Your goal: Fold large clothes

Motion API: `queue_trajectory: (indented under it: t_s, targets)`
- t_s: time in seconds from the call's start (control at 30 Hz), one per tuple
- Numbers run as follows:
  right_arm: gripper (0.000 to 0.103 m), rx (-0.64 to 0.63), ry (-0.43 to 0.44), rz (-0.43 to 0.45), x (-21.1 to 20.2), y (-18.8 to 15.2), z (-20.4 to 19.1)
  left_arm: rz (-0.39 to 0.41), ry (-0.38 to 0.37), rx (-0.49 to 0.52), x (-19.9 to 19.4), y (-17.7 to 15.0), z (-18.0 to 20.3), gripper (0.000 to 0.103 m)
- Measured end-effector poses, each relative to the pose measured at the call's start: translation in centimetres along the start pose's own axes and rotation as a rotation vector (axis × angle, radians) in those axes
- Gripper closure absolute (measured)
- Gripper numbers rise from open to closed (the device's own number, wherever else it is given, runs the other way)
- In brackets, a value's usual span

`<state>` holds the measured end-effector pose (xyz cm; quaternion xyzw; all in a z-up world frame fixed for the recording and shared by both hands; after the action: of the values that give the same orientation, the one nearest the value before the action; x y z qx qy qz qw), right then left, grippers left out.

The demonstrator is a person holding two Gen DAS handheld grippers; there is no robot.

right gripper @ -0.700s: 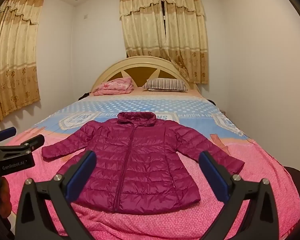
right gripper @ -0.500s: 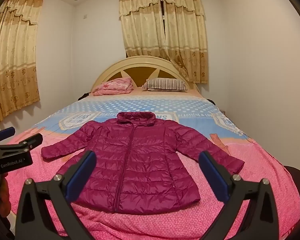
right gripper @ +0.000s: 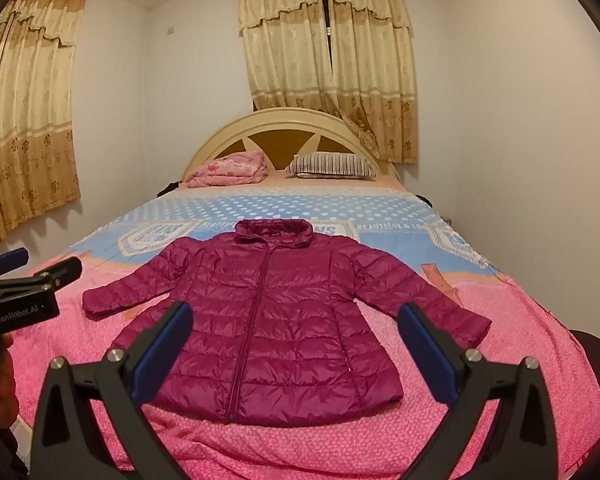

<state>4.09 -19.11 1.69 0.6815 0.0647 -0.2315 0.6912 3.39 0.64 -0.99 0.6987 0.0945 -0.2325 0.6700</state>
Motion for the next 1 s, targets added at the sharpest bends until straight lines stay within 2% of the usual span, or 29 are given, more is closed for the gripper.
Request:
queue_trajectory:
  t_s: [1.0]
  targets:
    - [0.0, 0.008, 0.004, -0.016, 0.38, -0.34, -0.1, 0.018, 0.005, -0.014, 0.01, 0.16, -0.87, 0.001]
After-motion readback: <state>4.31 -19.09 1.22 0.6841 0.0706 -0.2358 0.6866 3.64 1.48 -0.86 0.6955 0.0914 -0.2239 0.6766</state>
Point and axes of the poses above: each gripper's, at about its wrist camera, not at the fingertips, and x roughly the way its jaws point, z to its right, y to its top, the point moved 3 cm from there along x, roughly the way its jaws point, and after that the axes turned 10 degrees about -y, right-handed, at the moved point
